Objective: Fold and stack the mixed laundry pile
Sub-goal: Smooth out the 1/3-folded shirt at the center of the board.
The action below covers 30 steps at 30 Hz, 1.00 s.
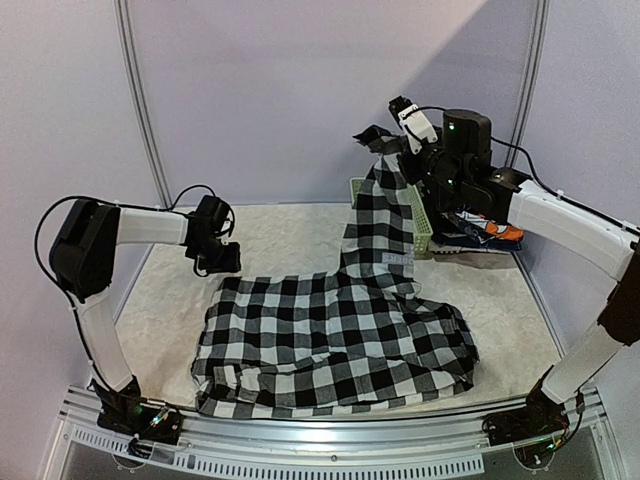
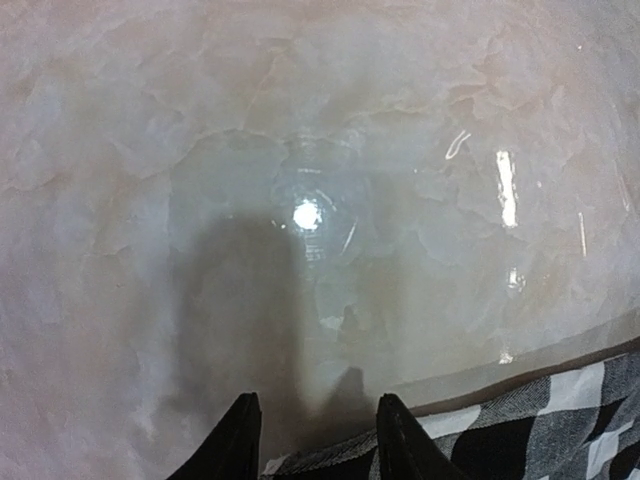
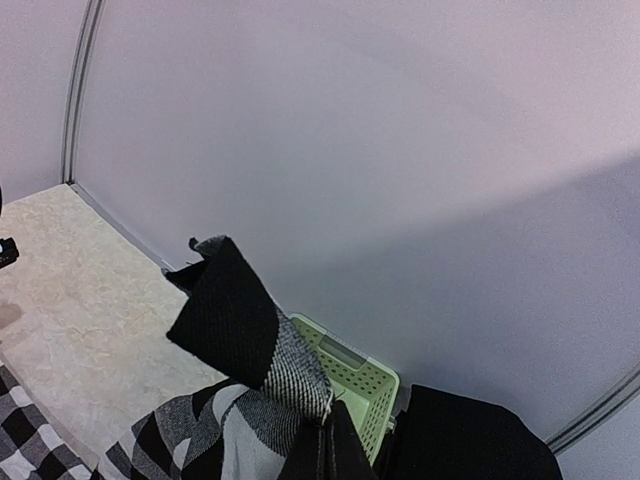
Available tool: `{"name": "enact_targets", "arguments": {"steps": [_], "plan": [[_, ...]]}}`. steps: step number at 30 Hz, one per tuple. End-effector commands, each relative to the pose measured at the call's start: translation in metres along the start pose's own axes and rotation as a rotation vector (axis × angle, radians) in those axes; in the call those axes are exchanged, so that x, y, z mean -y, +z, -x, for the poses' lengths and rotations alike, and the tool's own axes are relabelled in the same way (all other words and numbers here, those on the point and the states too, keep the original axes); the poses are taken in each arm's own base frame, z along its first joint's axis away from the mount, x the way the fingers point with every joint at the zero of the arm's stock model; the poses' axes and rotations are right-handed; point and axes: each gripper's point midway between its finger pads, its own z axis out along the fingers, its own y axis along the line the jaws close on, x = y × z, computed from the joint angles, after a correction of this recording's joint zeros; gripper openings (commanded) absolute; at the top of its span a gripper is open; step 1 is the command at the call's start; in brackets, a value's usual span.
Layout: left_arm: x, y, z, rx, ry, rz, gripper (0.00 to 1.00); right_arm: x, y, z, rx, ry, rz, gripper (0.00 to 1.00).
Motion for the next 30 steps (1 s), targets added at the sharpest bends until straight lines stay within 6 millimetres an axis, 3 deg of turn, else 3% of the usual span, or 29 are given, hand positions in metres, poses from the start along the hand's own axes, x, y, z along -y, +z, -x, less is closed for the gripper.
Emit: {"name": "enact_targets", "arguments": {"steps": [1,6,11,17,20,24,30], "plan": [[-0.006,0.009,-0.017,-0.058,-0.026,0.004,0.41,0.003,-0.005,0.001,0.002,0.019,-0.004,0.00],[-0.005,0.011,-0.029,-0.090,-0.042,-0.009,0.39,0.002,-0.005,0.000,0.000,0.023,-0.001,0.00],[-0.017,0.018,-0.035,-0.103,-0.042,0.070,0.33,0.000,-0.005,0.000,0.000,0.030,0.011,0.00],[-0.012,0.028,-0.036,-0.095,-0.047,0.046,0.07,-0.001,-0.005,0.000,0.000,0.035,0.017,0.00],[-0.009,0.028,-0.035,-0.094,-0.046,0.032,0.00,-0.002,-0.005,-0.003,-0.005,0.037,0.019,0.00],[-0.003,0.015,-0.022,-0.046,-0.051,-0.003,0.00,-0.004,-0.005,-0.003,-0.004,0.033,0.028,0.00],[0.003,-0.033,0.002,0.089,-0.028,-0.036,0.00,-0.001,-0.018,0.014,0.031,0.012,0.058,0.00]]}}
